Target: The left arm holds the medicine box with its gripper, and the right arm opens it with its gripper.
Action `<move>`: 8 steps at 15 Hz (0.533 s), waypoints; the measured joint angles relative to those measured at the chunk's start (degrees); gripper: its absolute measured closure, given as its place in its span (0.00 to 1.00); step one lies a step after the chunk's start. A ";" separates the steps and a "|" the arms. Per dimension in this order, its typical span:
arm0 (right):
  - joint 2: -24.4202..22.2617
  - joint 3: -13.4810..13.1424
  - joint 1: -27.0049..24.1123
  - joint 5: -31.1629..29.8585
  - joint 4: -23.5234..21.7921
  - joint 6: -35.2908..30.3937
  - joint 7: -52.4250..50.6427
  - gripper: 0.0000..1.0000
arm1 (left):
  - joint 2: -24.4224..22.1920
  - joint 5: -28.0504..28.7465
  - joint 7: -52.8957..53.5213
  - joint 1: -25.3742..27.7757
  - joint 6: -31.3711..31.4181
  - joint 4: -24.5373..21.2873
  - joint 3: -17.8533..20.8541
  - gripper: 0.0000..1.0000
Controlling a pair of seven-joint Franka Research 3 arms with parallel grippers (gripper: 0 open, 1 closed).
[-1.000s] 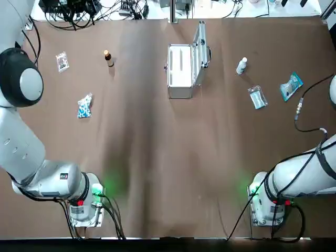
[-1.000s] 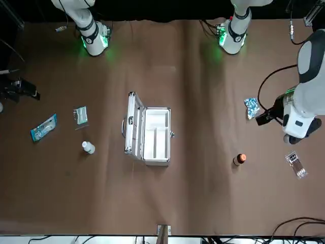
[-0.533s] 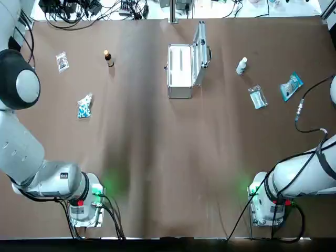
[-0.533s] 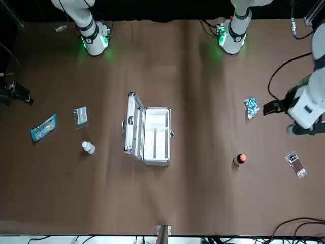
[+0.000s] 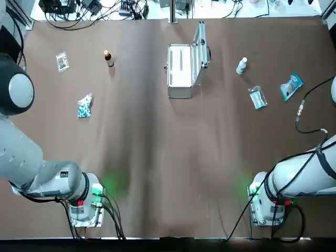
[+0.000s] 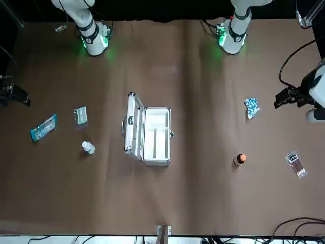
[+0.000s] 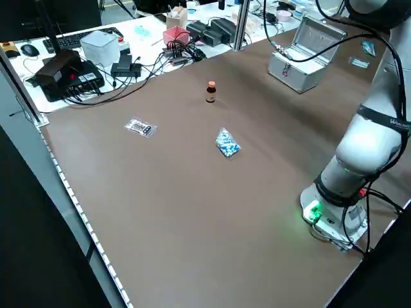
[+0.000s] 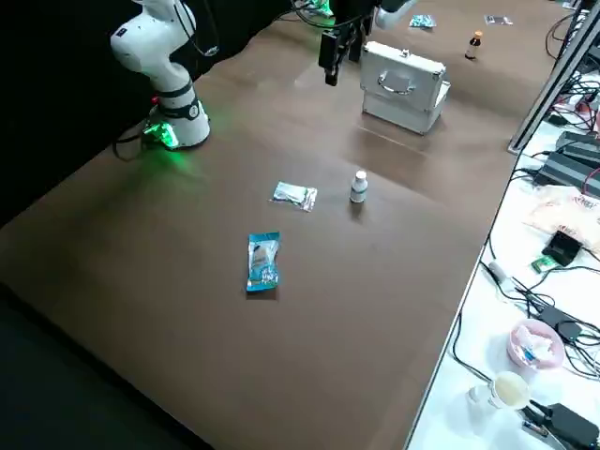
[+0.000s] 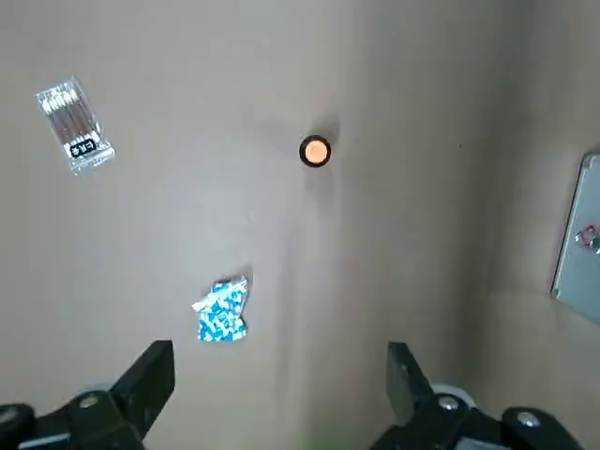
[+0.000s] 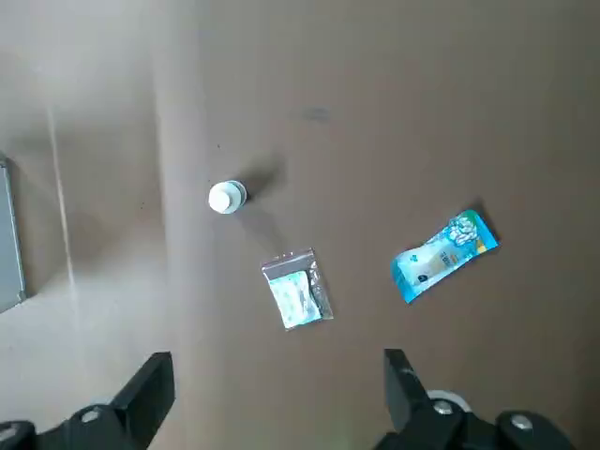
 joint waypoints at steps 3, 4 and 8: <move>0.00 0.00 -0.38 0.24 -0.09 0.17 0.02 0.01 | -1.45 -0.13 0.08 0.90 0.51 -1.34 0.04 0.00; 0.00 0.00 -0.38 0.27 -0.15 0.17 0.02 0.01 | -1.87 -0.07 0.13 0.92 0.98 -2.54 0.03 0.00; 0.00 0.15 -0.37 0.36 -0.85 0.90 0.02 0.01 | -2.28 1.59 0.18 0.61 4.70 -5.66 -1.07 0.00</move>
